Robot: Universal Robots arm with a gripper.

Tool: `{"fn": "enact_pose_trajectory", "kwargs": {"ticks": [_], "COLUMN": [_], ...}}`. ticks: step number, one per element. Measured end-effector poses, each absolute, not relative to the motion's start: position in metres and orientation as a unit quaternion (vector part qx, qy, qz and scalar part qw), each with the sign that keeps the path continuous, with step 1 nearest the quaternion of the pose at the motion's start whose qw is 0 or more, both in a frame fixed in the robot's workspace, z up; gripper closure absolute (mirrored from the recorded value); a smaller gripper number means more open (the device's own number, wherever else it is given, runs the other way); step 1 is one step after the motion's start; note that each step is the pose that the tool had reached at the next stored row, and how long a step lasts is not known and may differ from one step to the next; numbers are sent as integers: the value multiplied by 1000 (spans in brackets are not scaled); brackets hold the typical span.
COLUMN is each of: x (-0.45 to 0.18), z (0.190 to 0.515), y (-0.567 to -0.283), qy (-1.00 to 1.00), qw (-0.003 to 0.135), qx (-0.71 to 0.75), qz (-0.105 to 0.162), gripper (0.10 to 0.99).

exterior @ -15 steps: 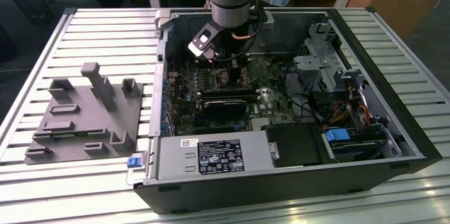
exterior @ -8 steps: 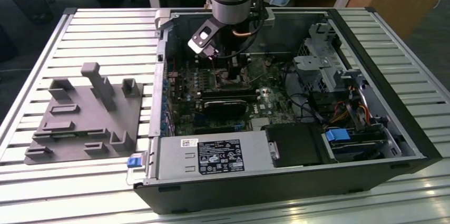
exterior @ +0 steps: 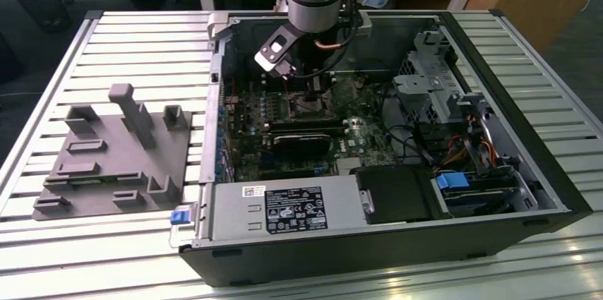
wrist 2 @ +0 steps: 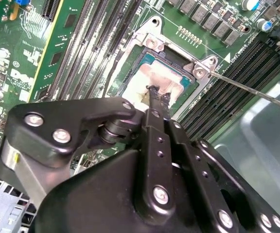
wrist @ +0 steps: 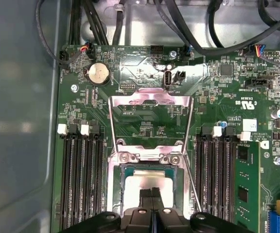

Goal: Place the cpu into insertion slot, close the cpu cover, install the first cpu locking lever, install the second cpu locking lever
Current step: 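Place the cpu into insertion slot, then close the cpu cover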

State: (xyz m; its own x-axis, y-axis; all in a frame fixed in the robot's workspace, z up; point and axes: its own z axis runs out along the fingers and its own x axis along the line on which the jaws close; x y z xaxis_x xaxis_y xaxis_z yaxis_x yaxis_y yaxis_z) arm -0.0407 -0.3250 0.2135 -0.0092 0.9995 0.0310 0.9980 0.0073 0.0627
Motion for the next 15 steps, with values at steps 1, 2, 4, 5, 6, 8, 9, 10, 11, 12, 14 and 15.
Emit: {"fn": "enact_pose_trajectory", "kwargs": {"ticks": [1, 2, 4, 5, 6, 8, 9, 10, 11, 12, 14, 15], "x": [-41, -41, -41, -41, -41, -41, -41, -41, -41, -41, -41, -41], "z": [214, 214, 214, 214, 214, 215, 215, 216, 216, 216, 216, 217], "y": [-325, -325, -325, -325, -325, -325, -325, -325, -325, -325, -325, -325], "qy": [710, 710, 710, 710, 710, 710, 710, 710, 710, 710, 710, 710], "qw": [11, 11, 11, 11, 11, 11, 11, 11, 11, 11, 11, 11], "qx": [704, 704, 704, 704, 704, 704, 704, 704, 704, 704, 704, 704], "qz": [33, 33, 33, 33, 33, 33, 33, 33, 33, 33, 33, 33], "gripper": [961, 961, 980, 980, 980, 980, 980, 980, 980, 980, 980, 980]}}
